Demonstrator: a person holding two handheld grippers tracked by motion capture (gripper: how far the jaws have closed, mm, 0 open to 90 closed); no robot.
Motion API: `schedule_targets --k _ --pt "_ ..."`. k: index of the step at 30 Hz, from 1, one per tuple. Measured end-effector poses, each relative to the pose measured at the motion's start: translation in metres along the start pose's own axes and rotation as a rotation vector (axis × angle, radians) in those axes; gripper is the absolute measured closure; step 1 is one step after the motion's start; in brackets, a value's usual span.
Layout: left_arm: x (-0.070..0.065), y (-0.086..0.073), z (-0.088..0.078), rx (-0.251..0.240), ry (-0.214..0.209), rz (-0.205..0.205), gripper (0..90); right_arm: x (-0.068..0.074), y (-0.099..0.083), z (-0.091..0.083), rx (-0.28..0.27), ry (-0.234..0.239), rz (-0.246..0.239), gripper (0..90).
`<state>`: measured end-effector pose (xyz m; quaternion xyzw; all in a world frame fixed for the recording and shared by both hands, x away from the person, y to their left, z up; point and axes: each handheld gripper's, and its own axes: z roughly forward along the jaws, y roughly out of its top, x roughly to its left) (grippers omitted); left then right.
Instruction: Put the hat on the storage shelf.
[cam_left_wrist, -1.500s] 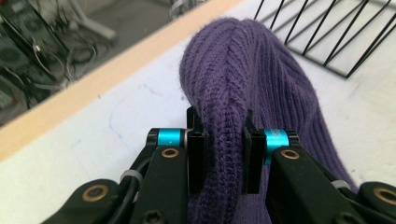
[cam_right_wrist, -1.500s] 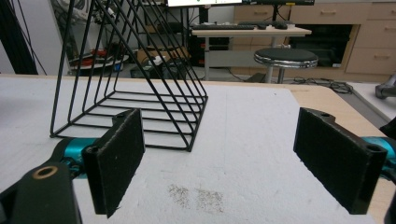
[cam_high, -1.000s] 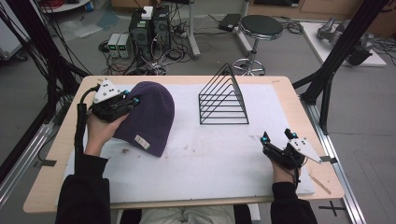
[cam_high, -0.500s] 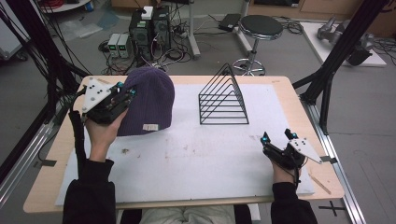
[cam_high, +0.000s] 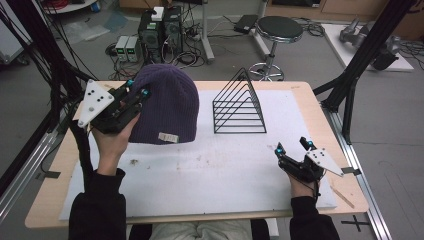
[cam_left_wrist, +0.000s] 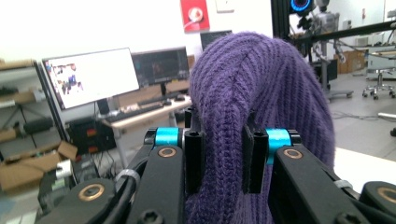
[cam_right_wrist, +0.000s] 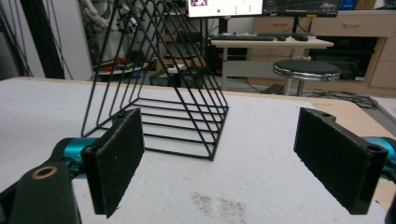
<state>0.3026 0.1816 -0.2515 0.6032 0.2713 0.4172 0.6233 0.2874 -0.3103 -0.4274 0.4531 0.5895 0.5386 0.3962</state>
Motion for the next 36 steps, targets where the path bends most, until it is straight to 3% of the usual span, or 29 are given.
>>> schedule_targets --k 5,17,25,33,36 --pt "0.0 0.004 -0.001 -0.008 0.008 -0.005 75.4 0.012 0.003 0.0 -0.014 0.062 0.001 13.3" --pt "-0.003 0.011 -0.001 -0.026 0.002 0.001 75.4 0.076 0.033 0.022 -0.049 0.356 -0.047 12.5" --pt "-0.007 0.013 0.0 -0.033 -0.008 0.009 75.4 0.104 0.05 0.049 -0.054 0.477 -0.037 12.4" --pt "-0.011 0.012 0.004 -0.036 -0.039 -0.007 75.4 0.137 0.06 0.077 -0.026 0.592 -0.064 12.4" --pt "-0.015 0.012 0.005 -0.038 -0.05 -0.005 75.4 0.145 0.062 0.086 -0.024 0.63 -0.035 12.4"
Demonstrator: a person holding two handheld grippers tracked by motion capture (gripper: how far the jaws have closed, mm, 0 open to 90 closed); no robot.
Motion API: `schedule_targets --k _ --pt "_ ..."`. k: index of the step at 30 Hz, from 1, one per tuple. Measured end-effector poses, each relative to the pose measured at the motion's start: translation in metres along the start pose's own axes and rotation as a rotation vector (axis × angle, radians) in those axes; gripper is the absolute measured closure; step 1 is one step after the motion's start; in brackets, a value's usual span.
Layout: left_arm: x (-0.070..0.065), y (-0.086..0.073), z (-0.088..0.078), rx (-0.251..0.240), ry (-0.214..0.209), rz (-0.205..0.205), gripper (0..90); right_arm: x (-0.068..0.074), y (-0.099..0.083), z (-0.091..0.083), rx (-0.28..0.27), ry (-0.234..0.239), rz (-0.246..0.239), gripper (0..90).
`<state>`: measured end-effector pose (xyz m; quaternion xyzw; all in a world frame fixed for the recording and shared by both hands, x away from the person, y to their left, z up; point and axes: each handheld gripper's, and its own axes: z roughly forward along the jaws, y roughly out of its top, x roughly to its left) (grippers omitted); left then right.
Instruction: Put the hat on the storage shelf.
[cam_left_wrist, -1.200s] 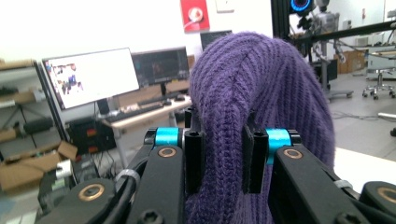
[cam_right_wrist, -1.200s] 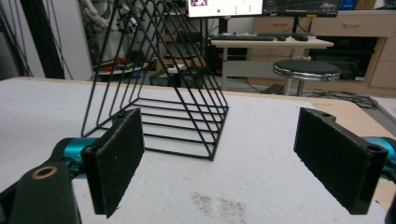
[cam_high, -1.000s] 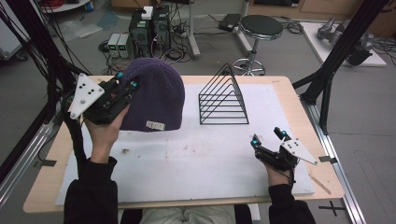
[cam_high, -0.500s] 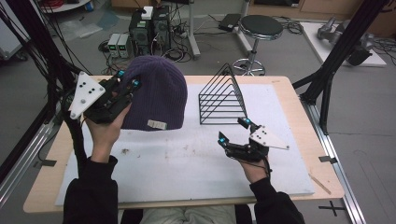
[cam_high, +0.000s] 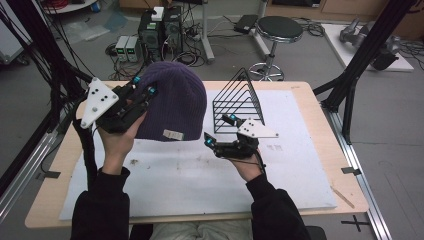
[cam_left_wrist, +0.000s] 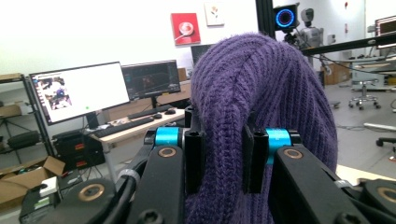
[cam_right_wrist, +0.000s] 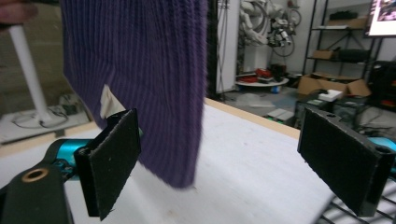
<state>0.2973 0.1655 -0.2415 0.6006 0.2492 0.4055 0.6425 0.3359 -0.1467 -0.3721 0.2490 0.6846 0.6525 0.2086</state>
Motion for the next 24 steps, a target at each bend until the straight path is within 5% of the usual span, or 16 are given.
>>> schedule_targets --k 8,11,16,24 --pt "-0.003 0.0 0.002 -0.03 -0.034 -0.037 75.4 0.003 -0.001 0.018 0.023 0.072 0.061 18.0" --pt "-0.003 0.0 0.003 -0.034 -0.047 -0.052 75.4 0.006 0.001 0.019 0.021 0.096 0.059 34.3" --pt "-0.004 -0.003 0.005 -0.032 -0.045 -0.05 75.4 0.005 0.009 0.013 0.016 0.131 0.027 73.6" --pt "-0.005 -0.005 0.011 -0.051 -0.069 -0.035 75.4 -0.013 0.029 -0.006 0.029 0.093 -0.035 79.8"
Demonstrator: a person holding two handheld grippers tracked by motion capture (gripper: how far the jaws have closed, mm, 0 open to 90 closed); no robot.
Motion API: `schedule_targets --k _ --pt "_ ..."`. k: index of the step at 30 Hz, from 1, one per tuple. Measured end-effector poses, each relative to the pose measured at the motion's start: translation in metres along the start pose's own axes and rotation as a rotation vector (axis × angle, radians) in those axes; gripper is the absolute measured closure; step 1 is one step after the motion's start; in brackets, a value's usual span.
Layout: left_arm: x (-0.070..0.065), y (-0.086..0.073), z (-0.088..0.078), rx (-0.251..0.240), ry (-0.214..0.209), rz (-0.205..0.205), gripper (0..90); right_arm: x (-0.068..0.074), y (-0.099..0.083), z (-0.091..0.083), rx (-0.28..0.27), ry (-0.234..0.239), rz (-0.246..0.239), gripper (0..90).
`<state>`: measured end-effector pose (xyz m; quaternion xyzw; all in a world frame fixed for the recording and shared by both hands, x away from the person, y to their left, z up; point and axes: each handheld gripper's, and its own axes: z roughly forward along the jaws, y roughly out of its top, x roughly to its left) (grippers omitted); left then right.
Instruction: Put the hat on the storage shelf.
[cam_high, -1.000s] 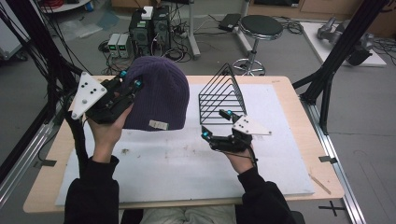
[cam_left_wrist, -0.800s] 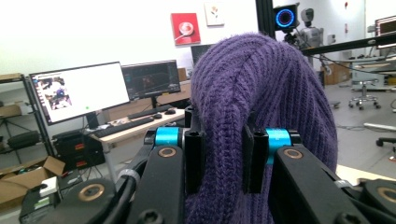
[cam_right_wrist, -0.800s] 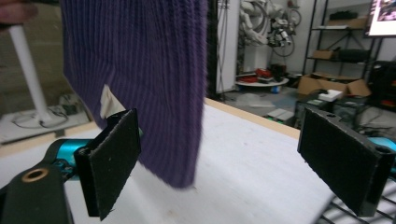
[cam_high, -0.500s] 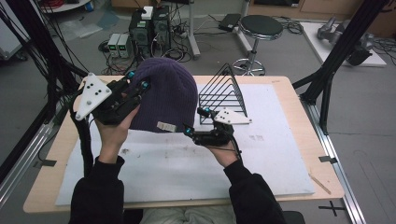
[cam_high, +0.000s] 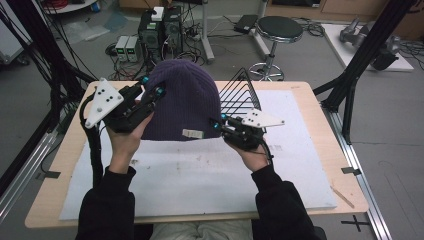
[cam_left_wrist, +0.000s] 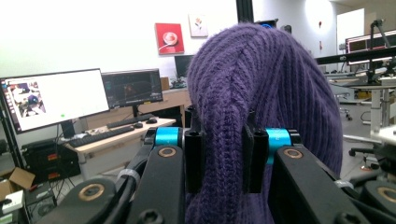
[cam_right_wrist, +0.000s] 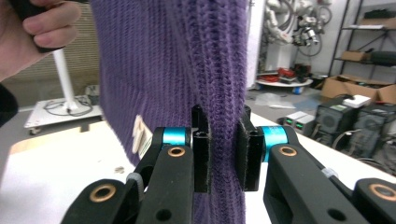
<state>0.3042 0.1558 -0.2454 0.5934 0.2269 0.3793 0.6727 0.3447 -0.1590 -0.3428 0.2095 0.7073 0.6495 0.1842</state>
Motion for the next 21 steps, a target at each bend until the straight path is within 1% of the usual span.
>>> schedule_targets --k 2,3,5,9,11,15,16,17,21 --pt "0.001 0.0 0.004 -0.002 -0.012 0.0 75.4 -0.006 0.005 -0.005 0.0 -0.02 -0.015 79.8" --pt "0.001 0.0 0.007 -0.006 -0.017 -0.001 75.4 -0.009 0.008 -0.007 0.003 -0.031 -0.015 79.8" --pt "0.004 0.0 0.014 -0.01 -0.031 -0.016 75.4 -0.016 0.014 -0.012 0.001 -0.054 -0.017 79.8" --pt "0.009 0.003 0.03 -0.007 -0.052 -0.041 75.4 -0.027 0.027 -0.018 0.009 -0.1 -0.051 80.0" --pt "0.011 0.006 0.039 -0.007 -0.061 -0.05 75.5 -0.031 0.033 -0.02 0.015 -0.117 -0.057 80.0" --pt "0.016 0.011 0.056 0.003 -0.071 -0.07 75.5 -0.041 0.042 -0.022 0.015 -0.155 -0.069 80.0" --pt "0.017 0.012 0.06 0.007 -0.073 -0.07 75.5 -0.043 0.044 -0.022 0.018 -0.158 -0.059 80.1" --pt "0.018 0.012 0.064 0.009 -0.074 -0.074 75.5 -0.045 0.046 -0.022 0.019 -0.17 -0.067 80.0" --pt "0.023 0.012 0.077 0.02 -0.071 -0.078 75.5 -0.054 0.051 -0.024 0.02 -0.202 -0.068 80.1"
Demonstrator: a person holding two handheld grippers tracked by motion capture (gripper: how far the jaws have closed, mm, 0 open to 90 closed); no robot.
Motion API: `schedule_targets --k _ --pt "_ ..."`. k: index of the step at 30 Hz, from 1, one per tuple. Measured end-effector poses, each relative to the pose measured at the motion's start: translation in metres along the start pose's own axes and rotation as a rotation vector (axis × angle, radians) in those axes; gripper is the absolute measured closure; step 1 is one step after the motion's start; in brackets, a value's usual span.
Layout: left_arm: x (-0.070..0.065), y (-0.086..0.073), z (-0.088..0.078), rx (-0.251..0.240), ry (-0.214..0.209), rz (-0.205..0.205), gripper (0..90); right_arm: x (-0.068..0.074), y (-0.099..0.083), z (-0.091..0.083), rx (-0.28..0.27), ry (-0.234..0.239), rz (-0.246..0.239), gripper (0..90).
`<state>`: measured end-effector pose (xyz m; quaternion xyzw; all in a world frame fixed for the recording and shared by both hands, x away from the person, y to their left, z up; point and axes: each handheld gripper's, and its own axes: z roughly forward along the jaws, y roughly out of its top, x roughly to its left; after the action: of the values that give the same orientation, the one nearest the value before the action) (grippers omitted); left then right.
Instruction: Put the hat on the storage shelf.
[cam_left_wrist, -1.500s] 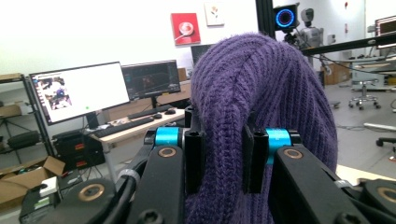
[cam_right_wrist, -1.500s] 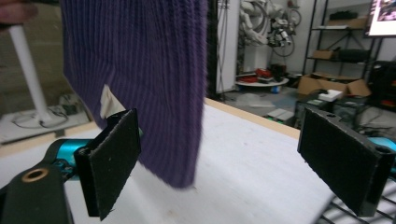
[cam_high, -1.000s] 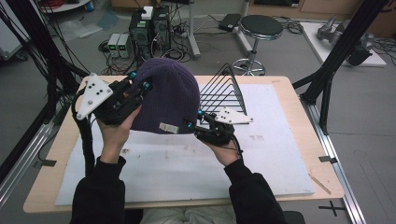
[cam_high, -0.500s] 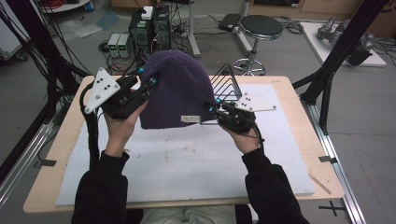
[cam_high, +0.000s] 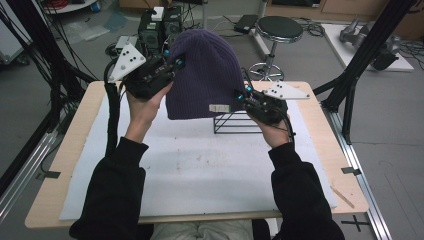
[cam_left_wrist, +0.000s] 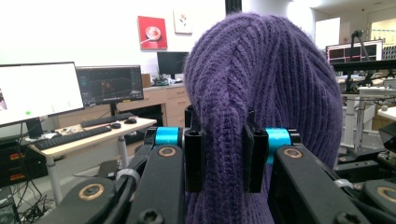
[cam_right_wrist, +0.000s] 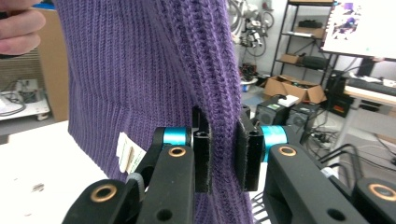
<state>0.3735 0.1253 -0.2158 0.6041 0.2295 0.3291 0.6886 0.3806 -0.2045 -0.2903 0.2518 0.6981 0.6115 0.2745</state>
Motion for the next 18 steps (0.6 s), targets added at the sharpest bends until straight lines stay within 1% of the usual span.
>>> schedule_targets --k 4,6,9,14,18 --pt "0.004 -0.003 0.009 0.009 0.009 0.0 75.4 -0.008 0.002 0.0 0.0 -0.015 0.022 80.1" --pt "0.004 -0.005 0.012 0.015 0.018 0.008 75.4 -0.012 0.001 0.002 0.002 -0.007 0.041 80.1" --pt "0.005 -0.008 0.015 0.025 0.038 0.024 75.5 -0.016 -0.003 0.008 0.019 0.006 0.049 80.1" --pt "0.009 -0.011 0.019 0.033 0.067 0.036 75.4 -0.018 -0.011 0.027 0.03 0.007 0.041 80.0" --pt "0.011 -0.014 0.025 0.047 0.083 0.049 75.4 -0.023 -0.018 0.038 0.036 -0.009 0.028 80.1"
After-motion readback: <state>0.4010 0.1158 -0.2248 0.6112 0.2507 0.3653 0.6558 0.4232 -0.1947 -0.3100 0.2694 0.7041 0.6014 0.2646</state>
